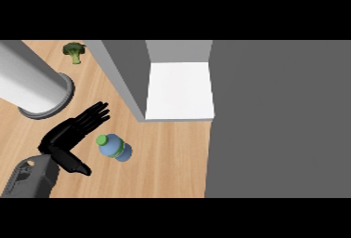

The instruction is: Pick up the bottled water, place it into the cabinet and close the cabinet

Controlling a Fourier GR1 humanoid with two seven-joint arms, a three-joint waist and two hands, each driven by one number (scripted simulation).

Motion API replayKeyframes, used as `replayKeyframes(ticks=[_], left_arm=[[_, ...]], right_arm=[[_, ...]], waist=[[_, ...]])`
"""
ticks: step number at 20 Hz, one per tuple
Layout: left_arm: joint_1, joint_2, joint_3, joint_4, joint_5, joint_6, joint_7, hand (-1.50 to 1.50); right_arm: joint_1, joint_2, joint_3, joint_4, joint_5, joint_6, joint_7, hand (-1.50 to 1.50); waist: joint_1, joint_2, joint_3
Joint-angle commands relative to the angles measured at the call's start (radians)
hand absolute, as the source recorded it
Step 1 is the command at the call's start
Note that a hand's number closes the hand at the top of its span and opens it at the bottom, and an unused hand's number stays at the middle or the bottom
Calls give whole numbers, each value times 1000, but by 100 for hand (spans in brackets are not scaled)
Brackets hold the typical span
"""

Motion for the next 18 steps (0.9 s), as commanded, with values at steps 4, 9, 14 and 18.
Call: replayKeyframes(ticks=[4,9,14,18], left_arm=[[-111,25,-16,296,-88,-11,-169,-150],[-135,29,-36,411,-115,-19,-261,-150],[-139,-10,-86,450,-172,43,-378,-150],[-164,-12,-108,526,-194,52,-408,-150]], right_arm=[[42,10,36,12,31,18,-45,-150],[16,24,74,39,70,-10,-54,-150],[82,-45,-10,-16,-25,62,-47,-150],[5,1,6,46,15,23,-62,-150]], waist=[[-9,2,-1],[-10,5,-1],[-21,6,-2],[-14,7,-2]])
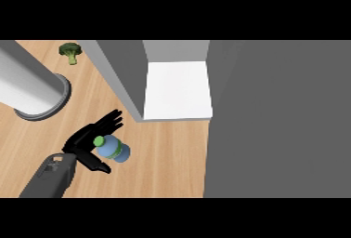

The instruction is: Pick up the bottled water, place it into the cabinet and close the cabinet

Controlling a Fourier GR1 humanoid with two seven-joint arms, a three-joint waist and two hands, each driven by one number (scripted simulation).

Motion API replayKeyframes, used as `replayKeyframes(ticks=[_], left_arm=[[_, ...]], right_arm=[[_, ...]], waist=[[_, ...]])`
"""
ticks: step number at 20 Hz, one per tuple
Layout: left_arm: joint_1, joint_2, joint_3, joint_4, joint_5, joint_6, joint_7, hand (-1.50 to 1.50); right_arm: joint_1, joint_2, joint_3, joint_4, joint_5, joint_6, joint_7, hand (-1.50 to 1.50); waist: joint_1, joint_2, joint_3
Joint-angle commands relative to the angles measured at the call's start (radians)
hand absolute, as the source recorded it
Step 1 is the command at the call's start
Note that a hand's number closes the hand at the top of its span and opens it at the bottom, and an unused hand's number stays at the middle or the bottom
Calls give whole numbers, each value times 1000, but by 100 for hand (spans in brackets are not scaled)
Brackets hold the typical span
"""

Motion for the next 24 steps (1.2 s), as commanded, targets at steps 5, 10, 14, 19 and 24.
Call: replayKeyframes(ticks=[5,10,14,19,24], left_arm=[[-70,7,-8,137,-6,-112,-129,-150],[-49,-45,-19,164,2,-115,-156,-150],[-46,-42,-31,174,13,-193,-142,-150],[-63,-84,-27,194,39,-206,-86,-150],[-30,-115,-61,167,26,-211,-106,-150]], right_arm=[[-32,16,30,32,27,-6,2,-150],[-34,-13,-19,16,-25,1,26,-150],[-34,18,21,22,27,-19,7,-150],[-11,8,15,27,12,1,-9,-150],[-72,17,27,29,12,-28,43,-150]], waist=[[-5,4,-1],[-8,7,-2],[-5,4,-2],[-6,2,-1],[3,4,-2]])
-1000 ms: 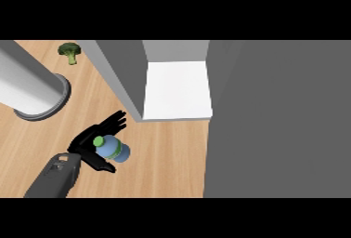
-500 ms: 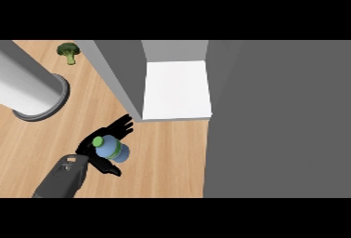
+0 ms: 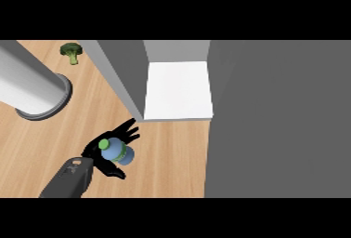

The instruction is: Pick up the bottled water, place it into the cabinet and close the cabinet

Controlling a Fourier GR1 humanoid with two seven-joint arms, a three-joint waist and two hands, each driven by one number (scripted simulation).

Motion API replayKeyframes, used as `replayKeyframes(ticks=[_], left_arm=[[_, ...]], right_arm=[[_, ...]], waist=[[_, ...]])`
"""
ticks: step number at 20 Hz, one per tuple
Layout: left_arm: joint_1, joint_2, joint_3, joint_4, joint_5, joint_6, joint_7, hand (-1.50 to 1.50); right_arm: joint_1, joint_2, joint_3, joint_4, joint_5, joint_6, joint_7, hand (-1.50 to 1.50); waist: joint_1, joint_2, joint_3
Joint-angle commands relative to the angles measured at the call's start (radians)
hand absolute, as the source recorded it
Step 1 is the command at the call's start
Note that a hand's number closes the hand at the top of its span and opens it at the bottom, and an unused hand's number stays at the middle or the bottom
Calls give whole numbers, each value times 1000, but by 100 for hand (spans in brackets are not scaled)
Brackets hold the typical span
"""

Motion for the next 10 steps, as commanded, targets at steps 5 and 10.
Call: replayKeyframes(ticks=[5,10], left_arm=[[25,-47,-56,-15,-12,-194,-90,150],[11,-34,-51,-45,21,-240,-84,150]], right_arm=[[-9,20,21,36,29,-12,-14,-150],[-2,12,12,8,27,-27,13,-150]], waist=[[-3,2,-4],[2,0,-3]])
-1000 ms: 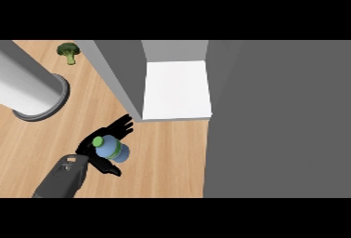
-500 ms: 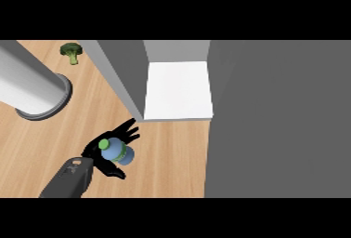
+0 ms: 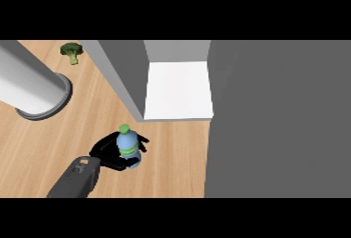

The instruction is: Pick up the bottled water, place it into the cabinet and close the cabinet

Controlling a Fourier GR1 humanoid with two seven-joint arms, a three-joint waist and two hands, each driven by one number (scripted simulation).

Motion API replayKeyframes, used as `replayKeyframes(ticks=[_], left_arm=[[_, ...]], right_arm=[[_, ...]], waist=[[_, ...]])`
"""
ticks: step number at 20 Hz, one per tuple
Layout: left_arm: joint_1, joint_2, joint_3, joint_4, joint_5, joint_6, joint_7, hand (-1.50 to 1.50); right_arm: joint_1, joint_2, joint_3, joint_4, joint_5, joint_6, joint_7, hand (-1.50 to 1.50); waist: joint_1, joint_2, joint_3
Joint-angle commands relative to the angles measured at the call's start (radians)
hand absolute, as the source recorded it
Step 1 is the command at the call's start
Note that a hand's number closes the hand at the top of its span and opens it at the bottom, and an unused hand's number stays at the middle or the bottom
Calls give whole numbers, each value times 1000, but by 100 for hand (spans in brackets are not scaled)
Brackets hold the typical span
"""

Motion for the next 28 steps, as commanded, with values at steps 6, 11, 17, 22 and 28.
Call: replayKeyframes(ticks=[6,11,17,22,28], left_arm=[[17,-9,32,-27,62,-90,-120,150],[121,33,261,-62,245,252,-179,150],[184,5,283,-79,280,258,-263,150],[229,-11,288,-156,346,217,-218,150],[269,-49,263,-349,426,257,-40,150]], right_arm=[[2,-4,-1,21,-8,12,-18,-150],[25,8,-16,-5,0,-19,-12,-150],[11,-15,-25,41,-5,12,-28,-150],[-26,0,-7,51,11,-15,-8,-150],[84,-7,38,8,33,10,-54,-150]], waist=[[6,-2,-1],[52,-8,-1],[20,-6,1],[25,-8,1],[26,-12,2]])
